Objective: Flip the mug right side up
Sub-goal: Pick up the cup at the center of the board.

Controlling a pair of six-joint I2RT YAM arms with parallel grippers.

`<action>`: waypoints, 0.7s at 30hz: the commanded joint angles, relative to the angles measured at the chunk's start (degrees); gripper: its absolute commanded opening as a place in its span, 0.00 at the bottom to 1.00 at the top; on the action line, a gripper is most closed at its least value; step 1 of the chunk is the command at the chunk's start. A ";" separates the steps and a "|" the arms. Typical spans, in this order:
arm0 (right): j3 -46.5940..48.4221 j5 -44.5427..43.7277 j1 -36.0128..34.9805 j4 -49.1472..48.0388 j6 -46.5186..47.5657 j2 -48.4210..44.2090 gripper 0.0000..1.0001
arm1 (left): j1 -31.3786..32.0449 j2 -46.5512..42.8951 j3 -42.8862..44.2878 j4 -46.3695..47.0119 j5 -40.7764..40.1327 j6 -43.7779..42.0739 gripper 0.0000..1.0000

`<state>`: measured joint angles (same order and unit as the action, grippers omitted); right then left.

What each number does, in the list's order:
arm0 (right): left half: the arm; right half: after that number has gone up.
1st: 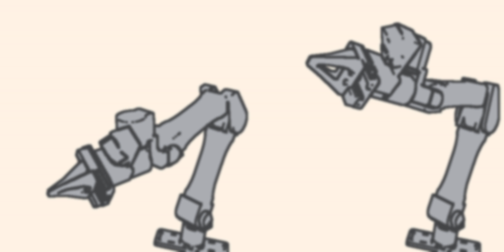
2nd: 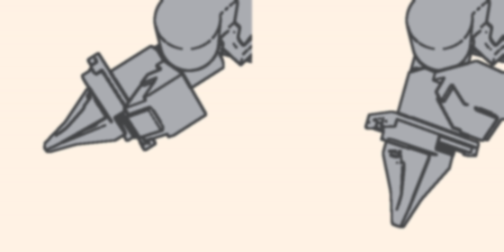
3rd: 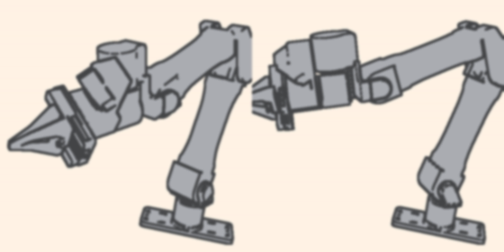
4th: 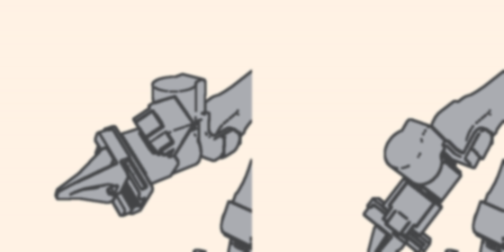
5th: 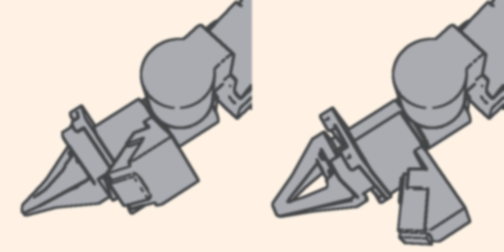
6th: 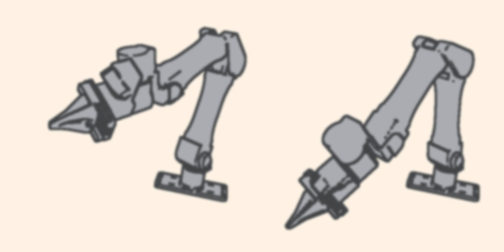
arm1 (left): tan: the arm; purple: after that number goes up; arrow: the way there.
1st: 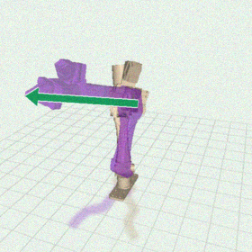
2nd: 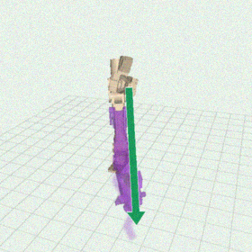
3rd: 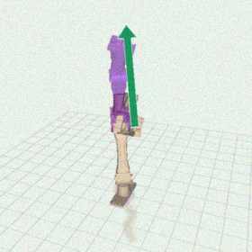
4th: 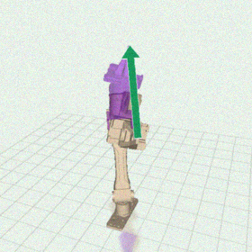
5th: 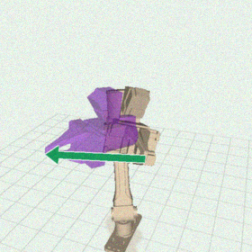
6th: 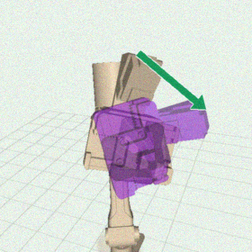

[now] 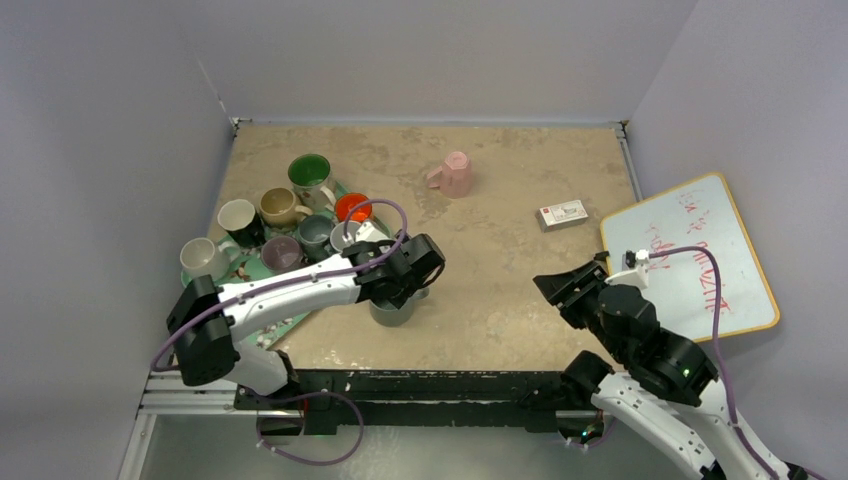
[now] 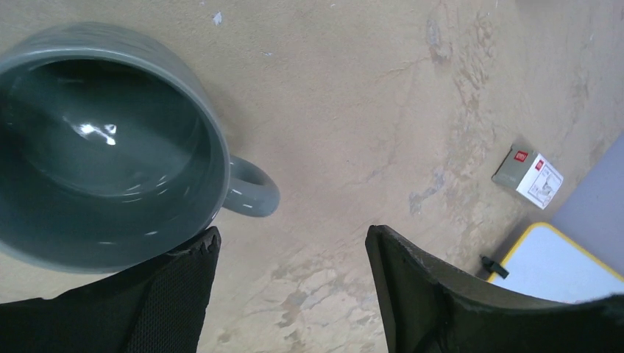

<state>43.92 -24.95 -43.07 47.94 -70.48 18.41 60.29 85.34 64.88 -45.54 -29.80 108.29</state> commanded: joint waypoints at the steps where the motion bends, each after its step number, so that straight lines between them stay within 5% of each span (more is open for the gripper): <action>1: 0.11 -1.86 0.09 1.71 -0.17 0.01 0.56 | 0.18 2.64 -0.21 2.91 -2.17 8.97 0.71; 21: -1.91 -2.91 0.10 0.94 0.42 -0.27 0.54 | 0.18 9.51 0.85 -14.04 -2.54 25.33 0.59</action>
<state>42.28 -25.96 -43.07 49.43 -70.46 17.26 60.55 94.11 65.04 -51.68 -30.48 119.42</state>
